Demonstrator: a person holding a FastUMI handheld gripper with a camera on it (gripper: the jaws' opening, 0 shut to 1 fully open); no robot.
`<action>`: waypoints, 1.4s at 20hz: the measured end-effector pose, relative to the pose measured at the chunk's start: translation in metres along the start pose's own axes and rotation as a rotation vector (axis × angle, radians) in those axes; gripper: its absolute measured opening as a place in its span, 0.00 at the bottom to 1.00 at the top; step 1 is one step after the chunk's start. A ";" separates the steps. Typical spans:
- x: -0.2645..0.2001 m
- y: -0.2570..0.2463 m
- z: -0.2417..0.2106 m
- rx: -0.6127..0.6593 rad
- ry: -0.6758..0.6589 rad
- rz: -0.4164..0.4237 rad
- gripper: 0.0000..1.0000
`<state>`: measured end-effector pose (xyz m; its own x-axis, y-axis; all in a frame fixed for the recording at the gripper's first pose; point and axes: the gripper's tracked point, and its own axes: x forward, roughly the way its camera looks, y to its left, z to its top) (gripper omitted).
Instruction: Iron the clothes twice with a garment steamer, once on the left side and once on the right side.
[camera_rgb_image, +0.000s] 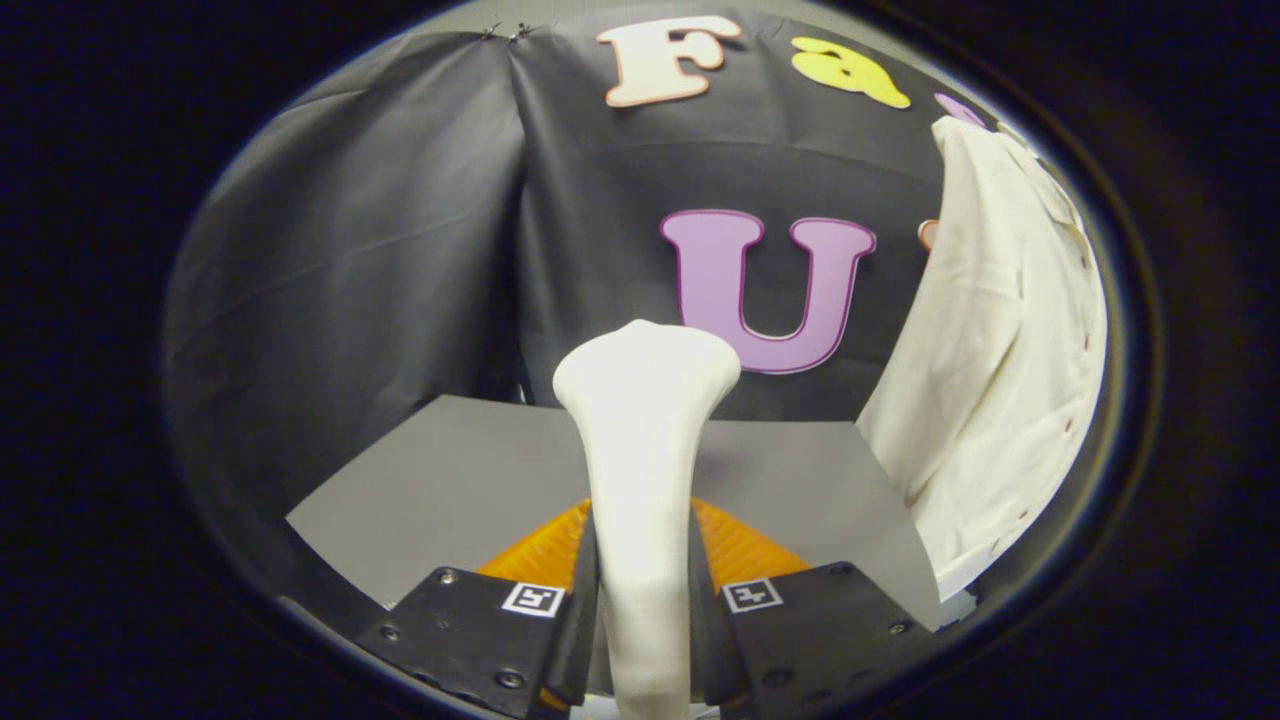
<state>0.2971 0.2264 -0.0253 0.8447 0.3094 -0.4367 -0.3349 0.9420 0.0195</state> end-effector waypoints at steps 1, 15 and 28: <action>-0.011 -0.005 0.006 0.021 -0.031 -0.005 0.43; -0.176 -0.101 0.064 0.049 -0.324 -0.306 0.43; -0.231 -0.249 0.113 0.019 -0.481 -0.536 0.40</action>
<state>0.2328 -0.0650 0.1721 0.9827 -0.1771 0.0541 0.1806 0.9811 -0.0688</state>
